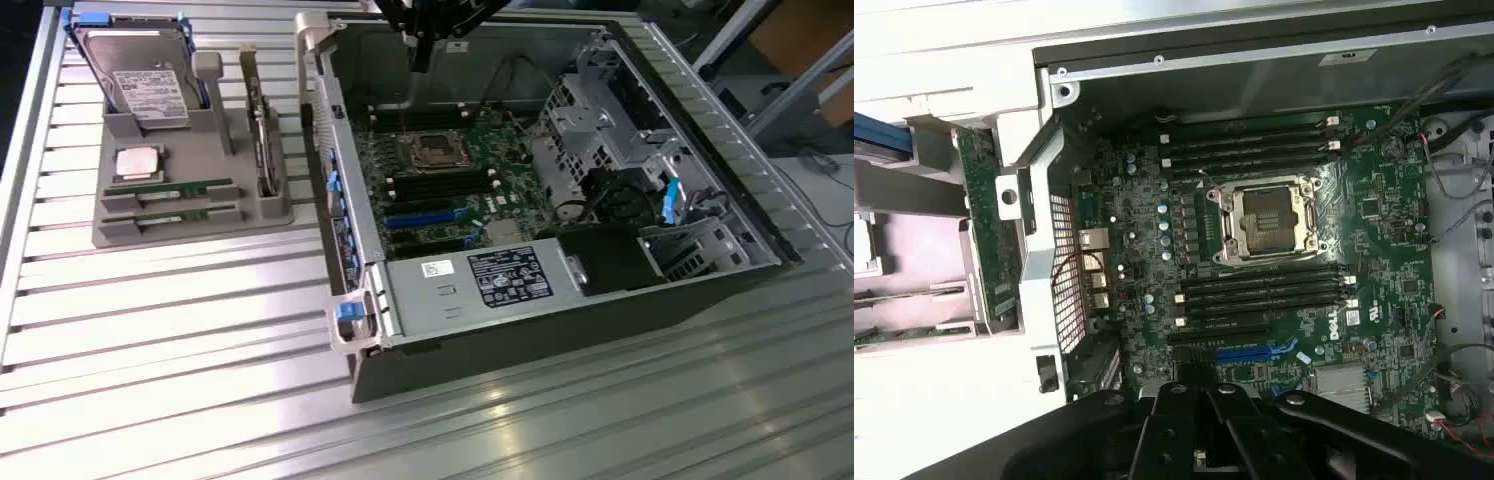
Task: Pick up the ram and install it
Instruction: 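Reach for the ram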
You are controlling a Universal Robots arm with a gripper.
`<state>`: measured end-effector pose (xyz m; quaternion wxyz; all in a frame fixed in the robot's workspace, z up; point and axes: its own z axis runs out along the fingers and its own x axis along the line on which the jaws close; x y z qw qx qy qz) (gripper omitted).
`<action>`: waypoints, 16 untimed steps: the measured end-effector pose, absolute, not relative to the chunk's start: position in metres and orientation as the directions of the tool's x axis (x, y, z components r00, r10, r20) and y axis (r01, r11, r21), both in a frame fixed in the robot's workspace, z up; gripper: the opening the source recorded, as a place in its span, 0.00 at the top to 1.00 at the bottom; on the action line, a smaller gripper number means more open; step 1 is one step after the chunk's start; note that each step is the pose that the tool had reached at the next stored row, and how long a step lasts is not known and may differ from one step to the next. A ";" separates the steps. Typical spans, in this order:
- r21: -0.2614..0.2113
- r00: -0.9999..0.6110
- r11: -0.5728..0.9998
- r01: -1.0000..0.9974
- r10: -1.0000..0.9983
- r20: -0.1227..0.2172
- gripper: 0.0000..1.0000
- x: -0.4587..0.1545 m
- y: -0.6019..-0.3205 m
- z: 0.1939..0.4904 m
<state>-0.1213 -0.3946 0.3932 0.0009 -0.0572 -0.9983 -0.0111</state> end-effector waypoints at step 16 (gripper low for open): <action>0.022 -0.993 0.993 0.114 0.114 0.003 0.89 -0.133 -0.395 0.393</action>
